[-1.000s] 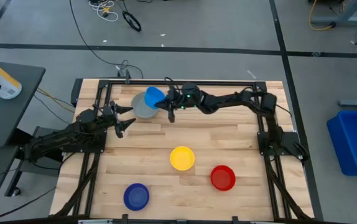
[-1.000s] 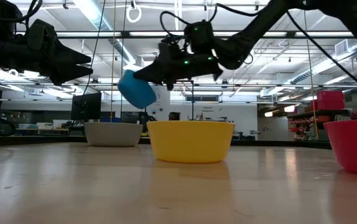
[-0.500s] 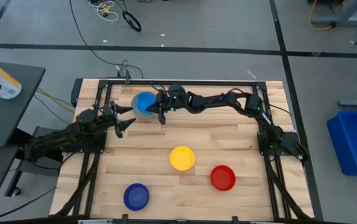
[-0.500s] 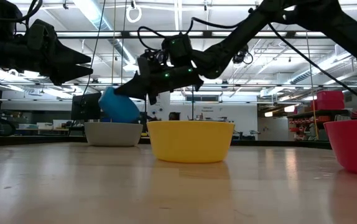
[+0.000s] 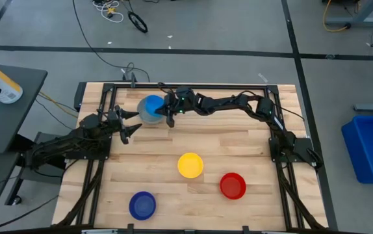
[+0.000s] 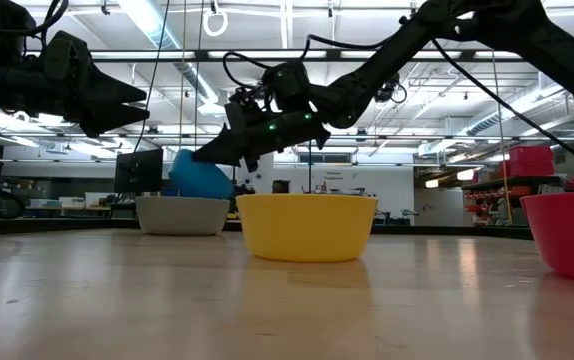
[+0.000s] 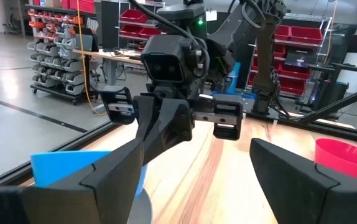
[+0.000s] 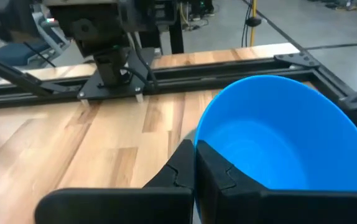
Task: Nest bowls inside each other
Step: Stack the light blue bowl on the gray bowl, then stack the yellow bowl on the light blue bowl
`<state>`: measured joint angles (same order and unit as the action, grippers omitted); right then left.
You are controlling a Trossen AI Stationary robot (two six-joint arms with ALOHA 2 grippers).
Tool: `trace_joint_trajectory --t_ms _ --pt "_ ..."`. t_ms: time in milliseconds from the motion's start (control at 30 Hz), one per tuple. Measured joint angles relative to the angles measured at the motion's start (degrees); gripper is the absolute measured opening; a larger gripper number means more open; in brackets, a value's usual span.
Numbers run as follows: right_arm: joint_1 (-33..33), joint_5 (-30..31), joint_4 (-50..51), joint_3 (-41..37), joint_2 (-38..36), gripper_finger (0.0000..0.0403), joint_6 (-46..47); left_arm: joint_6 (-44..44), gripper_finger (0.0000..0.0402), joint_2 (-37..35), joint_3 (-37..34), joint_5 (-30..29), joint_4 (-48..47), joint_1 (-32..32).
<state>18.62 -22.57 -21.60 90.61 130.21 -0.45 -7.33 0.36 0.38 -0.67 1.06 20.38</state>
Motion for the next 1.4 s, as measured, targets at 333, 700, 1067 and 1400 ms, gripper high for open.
trace_joint_trajectory --t_ms 333,700,1067,1400 --pt "-0.2 1.4 1.7 0.0 0.0 0.0011 -1.6 -0.6 0.0304 0.0 0.0 0.0 0.0 0.0" --pt "-0.8 9.0 2.3 0.0 0.0 0.0054 -2.4 -0.8 0.0304 0.0 0.0 0.0 0.0 0.0" --pt "-0.8 11.1 1.7 0.0 0.0 0.0102 -2.2 -0.6 0.0304 0.0 0.0 0.0 0.0 0.0" --pt "-4.8 -1.7 10.5 0.0 -1.1 0.0113 -4.4 0.1 0.0304 0.0 0.0 0.0 0.0 0.0"
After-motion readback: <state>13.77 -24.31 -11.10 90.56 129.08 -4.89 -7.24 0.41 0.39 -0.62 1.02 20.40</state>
